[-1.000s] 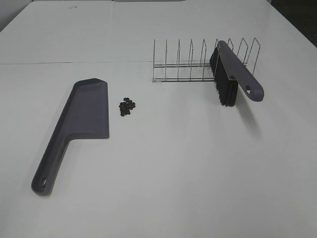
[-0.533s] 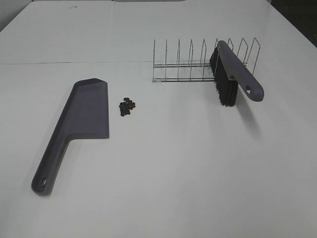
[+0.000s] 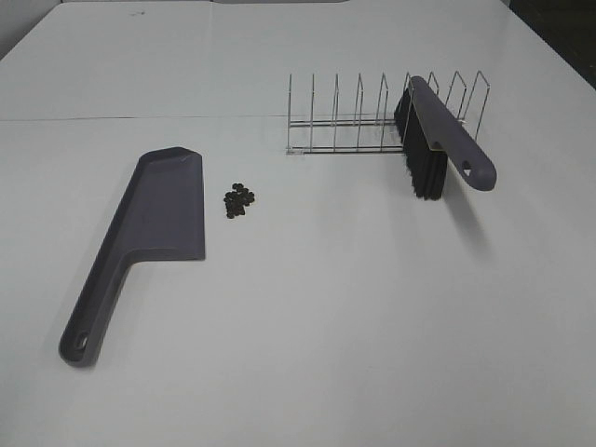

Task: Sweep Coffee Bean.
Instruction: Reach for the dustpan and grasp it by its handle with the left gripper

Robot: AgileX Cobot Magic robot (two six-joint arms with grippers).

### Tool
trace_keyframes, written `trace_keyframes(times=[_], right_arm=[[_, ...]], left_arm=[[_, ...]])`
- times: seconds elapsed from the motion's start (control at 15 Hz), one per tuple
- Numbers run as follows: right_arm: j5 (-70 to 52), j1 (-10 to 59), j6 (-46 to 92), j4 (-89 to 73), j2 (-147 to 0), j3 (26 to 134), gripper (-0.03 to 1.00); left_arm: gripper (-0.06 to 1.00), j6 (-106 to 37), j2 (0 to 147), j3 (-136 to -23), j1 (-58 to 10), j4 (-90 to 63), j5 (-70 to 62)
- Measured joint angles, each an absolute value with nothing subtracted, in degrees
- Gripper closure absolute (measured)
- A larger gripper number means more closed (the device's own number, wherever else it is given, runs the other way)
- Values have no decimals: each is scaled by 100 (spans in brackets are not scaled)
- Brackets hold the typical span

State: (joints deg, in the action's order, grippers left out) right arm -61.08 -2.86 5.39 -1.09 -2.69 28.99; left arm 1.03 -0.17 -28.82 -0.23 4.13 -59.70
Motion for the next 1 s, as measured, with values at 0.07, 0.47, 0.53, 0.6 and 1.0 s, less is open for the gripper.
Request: trace_keyframes(times=[0.07,0.47,0.53,0.6,1.0], right_arm=[[-6108,-286,539,-109,-269,2899,20],[-6108,-286,539,-109,-269,2899,20],[-6108,-286,539,-109,-269,2899,20],[-6108,-286,539,-109,-269,2899,20],[-6108,-286,539,-109,-269,2899,20]], left_arm=[[24,103,-17,-2882,-23,413,-5970],[24,103,-17,-2882,-23,504,-5970],[24,103,-17,-2882,-23,504,-5970],[24,103,-17,-2882,-23,504,-5970],[24,103,23,-2922,-149,504,-5873]])
